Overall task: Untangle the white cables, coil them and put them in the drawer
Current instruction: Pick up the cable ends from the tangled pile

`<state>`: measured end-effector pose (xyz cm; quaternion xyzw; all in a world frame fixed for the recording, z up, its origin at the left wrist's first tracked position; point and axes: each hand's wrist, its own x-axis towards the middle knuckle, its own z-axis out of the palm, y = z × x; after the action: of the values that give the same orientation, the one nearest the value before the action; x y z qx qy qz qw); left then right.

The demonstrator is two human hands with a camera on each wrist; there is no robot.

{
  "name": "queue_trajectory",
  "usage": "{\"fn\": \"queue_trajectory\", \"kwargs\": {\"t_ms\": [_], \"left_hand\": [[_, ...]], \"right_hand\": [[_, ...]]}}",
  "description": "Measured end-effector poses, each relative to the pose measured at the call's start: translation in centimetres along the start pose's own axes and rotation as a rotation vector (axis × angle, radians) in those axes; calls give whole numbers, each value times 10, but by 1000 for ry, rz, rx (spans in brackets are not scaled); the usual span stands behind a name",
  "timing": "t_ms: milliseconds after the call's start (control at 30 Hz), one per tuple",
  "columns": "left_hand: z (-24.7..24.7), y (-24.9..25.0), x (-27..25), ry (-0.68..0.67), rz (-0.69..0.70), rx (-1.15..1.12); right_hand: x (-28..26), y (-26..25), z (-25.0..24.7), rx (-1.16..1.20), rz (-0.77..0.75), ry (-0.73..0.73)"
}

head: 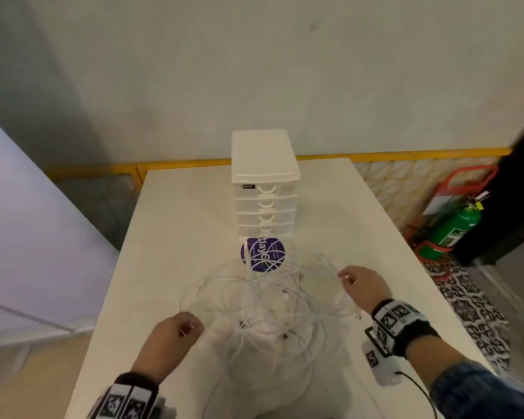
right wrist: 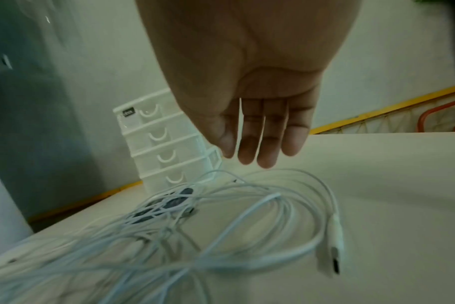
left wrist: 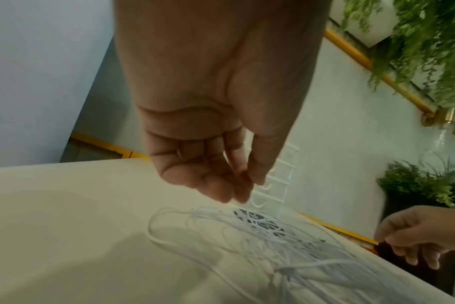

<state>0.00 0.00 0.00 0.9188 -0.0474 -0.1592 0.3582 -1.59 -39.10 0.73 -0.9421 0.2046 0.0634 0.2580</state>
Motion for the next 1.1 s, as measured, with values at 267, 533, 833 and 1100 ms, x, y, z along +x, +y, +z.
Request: {"fn": "queue_trajectory", "kwargs": {"t_ms": [267, 533, 833, 1100], "left_hand": [[-3, -3, 54, 159, -95, 11], [5, -3, 106, 7, -233, 113], [20, 0, 108, 74, -192, 187], [11, 18, 72, 223, 13, 93]], "right_hand": [[59, -1, 9, -179, 97, -35], [80, -5, 22, -151, 134, -151], [75, -11, 10, -33, 97, -121], [60, -21, -24, -9, -30, 21]]}}
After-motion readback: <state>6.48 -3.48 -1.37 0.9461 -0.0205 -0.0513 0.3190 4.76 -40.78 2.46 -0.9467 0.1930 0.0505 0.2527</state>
